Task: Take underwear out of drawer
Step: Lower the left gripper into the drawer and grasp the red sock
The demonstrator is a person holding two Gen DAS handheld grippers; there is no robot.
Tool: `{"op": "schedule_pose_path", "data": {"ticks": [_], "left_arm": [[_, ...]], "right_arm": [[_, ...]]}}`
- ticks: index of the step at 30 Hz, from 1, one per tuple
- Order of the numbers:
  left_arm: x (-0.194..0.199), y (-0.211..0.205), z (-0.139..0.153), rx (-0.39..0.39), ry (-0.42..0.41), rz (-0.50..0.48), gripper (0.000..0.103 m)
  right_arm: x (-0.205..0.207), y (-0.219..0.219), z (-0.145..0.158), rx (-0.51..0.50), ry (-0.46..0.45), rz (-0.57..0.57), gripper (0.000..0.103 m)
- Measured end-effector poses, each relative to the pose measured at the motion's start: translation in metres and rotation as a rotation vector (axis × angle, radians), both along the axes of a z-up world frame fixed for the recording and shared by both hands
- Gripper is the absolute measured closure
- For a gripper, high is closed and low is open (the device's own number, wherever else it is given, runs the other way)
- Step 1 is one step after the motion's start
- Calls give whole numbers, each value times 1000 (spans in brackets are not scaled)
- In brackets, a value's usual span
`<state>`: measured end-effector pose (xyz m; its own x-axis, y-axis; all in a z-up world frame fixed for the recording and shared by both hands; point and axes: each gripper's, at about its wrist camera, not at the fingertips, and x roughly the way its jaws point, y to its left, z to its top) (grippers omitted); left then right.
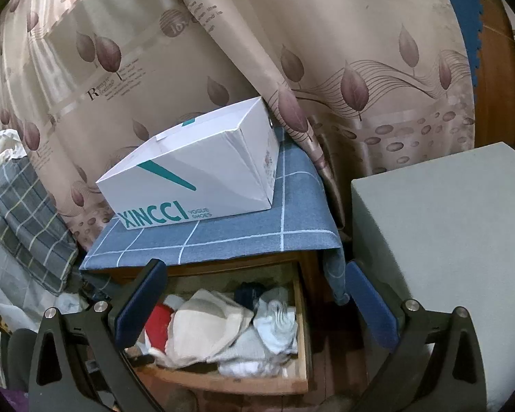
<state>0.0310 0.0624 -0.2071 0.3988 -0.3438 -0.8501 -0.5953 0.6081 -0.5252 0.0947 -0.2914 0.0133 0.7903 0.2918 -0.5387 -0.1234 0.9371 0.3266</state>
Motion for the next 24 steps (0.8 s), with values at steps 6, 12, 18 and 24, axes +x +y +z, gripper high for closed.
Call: {"op": "schedule_pose_path", "data": {"ticks": [6,12,18,24], "left_arm": [[11,2,4,50,-39,-43,0],[7,-3,45,297,-116,-181,2],[-20,-28,96,487,-227,-419,2],[1,-26,137,442,-340,-580,1]], "right_arm": [[0,1,0,-5,2,7,0],[0,2,0,-3,0,6,0],[-1,3,1,6,-1,5,0],[-2,3,0,11,-4,8,0]]}}
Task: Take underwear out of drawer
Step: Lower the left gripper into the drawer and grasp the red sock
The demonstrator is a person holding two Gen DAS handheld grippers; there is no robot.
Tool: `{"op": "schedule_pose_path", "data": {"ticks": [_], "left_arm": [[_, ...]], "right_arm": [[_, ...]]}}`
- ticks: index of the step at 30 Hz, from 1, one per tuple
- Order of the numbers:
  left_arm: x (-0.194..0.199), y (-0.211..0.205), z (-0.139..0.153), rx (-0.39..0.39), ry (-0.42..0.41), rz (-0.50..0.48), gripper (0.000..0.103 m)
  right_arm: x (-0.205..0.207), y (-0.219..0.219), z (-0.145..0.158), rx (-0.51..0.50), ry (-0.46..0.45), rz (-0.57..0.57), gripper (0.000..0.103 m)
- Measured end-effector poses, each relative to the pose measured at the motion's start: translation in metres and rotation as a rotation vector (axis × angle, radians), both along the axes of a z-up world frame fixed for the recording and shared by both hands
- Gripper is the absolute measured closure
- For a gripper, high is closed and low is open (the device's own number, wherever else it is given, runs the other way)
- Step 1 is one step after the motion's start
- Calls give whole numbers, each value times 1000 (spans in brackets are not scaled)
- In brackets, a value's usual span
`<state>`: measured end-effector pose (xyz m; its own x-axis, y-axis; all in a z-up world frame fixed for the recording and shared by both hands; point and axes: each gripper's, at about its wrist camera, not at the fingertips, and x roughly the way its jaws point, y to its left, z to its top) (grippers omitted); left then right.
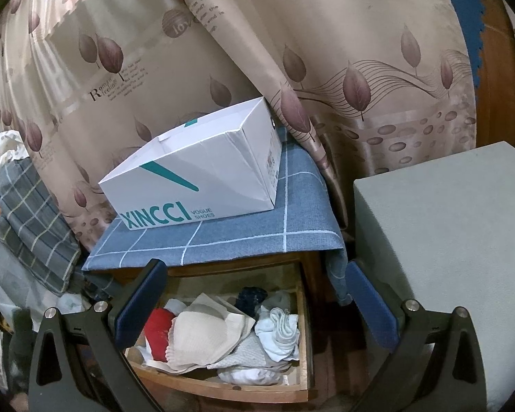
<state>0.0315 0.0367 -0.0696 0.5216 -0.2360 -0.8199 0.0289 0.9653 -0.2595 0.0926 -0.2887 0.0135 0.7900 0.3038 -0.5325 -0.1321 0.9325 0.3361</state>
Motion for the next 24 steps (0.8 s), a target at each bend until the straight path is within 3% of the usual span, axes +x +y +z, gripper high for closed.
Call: {"op": "schedule_pose_path", "data": {"ticks": [3,9,24], "left_arm": [[28,0,-5,-27,46,-43,1],[69,9,-33,-71,107,1,2],[109,19,-76,-77,225,58,2]], "right_arm": [[-1,-1,1,4,-4,3,0],[-1,-4,1,27,-3,3,0],[3,-19,-4,130,29,-17,0]]}}
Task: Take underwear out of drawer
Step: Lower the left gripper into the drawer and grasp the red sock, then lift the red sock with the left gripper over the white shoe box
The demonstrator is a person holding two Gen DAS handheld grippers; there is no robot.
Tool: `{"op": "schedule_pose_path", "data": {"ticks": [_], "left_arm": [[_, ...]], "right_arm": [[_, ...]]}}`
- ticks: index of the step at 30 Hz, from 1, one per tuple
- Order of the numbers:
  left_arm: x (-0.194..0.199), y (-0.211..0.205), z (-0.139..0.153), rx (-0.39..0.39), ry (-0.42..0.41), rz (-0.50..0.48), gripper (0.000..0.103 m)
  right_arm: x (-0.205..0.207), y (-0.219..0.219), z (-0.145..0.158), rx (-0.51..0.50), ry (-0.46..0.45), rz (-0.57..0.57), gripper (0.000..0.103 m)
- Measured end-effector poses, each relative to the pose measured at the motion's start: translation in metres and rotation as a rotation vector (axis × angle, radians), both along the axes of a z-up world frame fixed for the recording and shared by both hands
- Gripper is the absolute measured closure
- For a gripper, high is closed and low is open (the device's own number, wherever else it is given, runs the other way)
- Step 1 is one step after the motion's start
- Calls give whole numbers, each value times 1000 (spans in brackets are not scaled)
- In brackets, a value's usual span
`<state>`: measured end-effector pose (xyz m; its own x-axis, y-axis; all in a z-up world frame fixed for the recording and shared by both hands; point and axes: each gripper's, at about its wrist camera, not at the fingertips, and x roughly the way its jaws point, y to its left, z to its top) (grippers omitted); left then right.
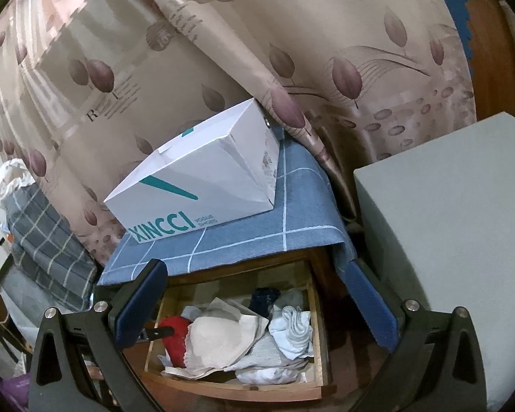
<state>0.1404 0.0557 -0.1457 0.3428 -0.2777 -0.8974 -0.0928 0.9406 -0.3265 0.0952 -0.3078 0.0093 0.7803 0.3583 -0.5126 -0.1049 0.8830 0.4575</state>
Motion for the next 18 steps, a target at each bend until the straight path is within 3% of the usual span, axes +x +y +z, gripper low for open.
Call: {"op": "schedule_pose_path", "data": {"ticks": [6,7,8,9,11,13,18], "left_arm": [[7,-7,-10,75,38,-13,3],[9,-8,-13,78,47,-20,16],[10,-9,-16,81,63,-32,43],[11,-10,-20,63,79,-48,56],[10,-15,-18,66,62,-57,68],[7,-24,-13,118,25,-95,71],[-8,-20,12,91,-46,-69,72]], "right_arm": [[1,-2,-1,12,6,-5,0],[1,-2,-1,12,6,-5,0],[1,-2,-1,12,6,-4,0],[1,-2,-1,13,7,-3,0],[1,-3,-1,15,7,-6,0],[1,-5,-2,22,10,-10,0],[2,-11,-4,52,21,-27,0]]}}
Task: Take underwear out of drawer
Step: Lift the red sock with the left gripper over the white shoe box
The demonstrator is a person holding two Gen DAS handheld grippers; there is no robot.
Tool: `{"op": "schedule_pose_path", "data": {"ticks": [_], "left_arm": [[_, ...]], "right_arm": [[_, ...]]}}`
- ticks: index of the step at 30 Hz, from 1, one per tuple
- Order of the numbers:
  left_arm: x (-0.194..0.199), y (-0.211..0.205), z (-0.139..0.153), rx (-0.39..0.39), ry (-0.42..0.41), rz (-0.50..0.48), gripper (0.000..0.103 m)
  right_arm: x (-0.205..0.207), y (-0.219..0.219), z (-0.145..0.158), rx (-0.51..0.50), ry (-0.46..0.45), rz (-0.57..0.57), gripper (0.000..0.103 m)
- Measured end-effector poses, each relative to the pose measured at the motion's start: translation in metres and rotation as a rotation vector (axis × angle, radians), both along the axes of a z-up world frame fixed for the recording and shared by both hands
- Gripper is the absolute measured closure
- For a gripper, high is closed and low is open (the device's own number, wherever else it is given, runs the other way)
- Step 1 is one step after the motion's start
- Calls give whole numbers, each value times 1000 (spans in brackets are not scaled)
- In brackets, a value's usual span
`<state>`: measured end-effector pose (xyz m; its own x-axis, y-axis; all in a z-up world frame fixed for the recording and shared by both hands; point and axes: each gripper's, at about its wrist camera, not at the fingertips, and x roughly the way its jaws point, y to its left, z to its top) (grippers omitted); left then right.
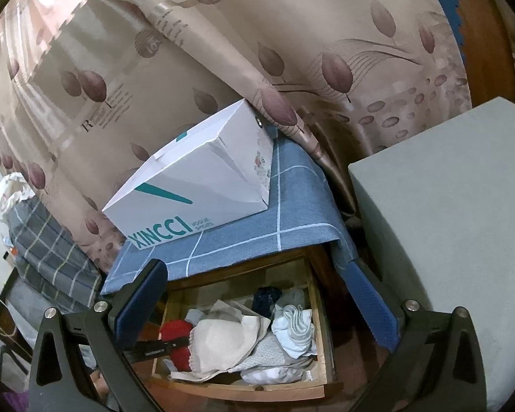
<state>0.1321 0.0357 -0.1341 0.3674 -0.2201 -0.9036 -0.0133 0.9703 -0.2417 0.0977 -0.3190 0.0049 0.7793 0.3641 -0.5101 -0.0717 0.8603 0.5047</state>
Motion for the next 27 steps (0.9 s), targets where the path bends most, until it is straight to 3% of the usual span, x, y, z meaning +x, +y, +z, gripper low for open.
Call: {"op": "schedule_pose_path", "data": {"ticks": [9,27], "left_arm": [[-30,10,57,-49,-157,-1,72],[-67,4,130,-103,-278,-55,72]], "right_arm": [[0,2,0,-15,7,-2,0],[1,6,-1,-43,14,7,0]]}}
